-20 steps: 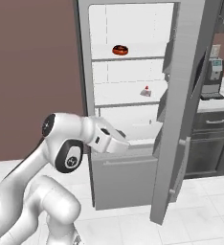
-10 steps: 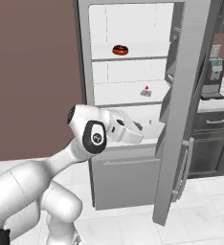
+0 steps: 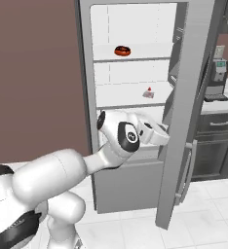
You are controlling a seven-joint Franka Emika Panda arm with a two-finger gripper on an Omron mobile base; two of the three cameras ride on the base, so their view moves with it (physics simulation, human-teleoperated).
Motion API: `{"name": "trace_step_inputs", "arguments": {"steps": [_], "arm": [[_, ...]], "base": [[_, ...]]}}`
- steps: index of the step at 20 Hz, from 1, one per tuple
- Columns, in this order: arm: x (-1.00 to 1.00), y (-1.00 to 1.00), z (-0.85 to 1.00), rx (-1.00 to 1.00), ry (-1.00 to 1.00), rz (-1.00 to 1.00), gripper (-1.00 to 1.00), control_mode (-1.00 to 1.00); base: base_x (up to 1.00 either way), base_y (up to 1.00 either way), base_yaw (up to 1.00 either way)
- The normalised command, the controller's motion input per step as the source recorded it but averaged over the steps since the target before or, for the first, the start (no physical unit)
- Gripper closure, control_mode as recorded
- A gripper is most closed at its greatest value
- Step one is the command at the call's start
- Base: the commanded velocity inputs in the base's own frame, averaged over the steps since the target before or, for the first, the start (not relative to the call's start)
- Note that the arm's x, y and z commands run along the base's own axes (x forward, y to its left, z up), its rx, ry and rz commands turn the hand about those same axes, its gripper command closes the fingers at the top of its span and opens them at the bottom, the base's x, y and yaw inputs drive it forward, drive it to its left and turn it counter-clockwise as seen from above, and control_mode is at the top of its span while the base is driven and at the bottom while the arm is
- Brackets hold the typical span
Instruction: Take the donut and cake from the fridge and place them on the empty tray on the dining counter.
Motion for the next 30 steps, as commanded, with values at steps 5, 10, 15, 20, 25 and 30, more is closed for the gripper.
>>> {"name": "trace_step_inputs", "arguments": {"steps": [5,10,15,20,25,30], "arm": [[0.56,-0.73,-0.14,0.00,-0.04,0.09,1.00,-1.00],[0.35,-0.95,-0.12,0.02,-0.06,0.06,1.00,-1.00],[0.16,-0.97,-0.02,0.04,-0.08,0.05,1.00,-1.00],[0.05,-0.75,0.00,0.04,-0.08,0.06,1.00,-1.00],[-0.23,0.02,0.00,0.00,-0.07,0.02,1.00,-1.00],[-0.36,0.16,0.65,-0.06,-0.06,0.05,1.00,-1.00]], "base": [[0.00,0.00,0.00],[0.00,0.00,0.00],[0.00,0.00,0.00],[0.00,0.00,0.00],[0.00,0.00,0.00],[0.00,0.00,0.00]]}}
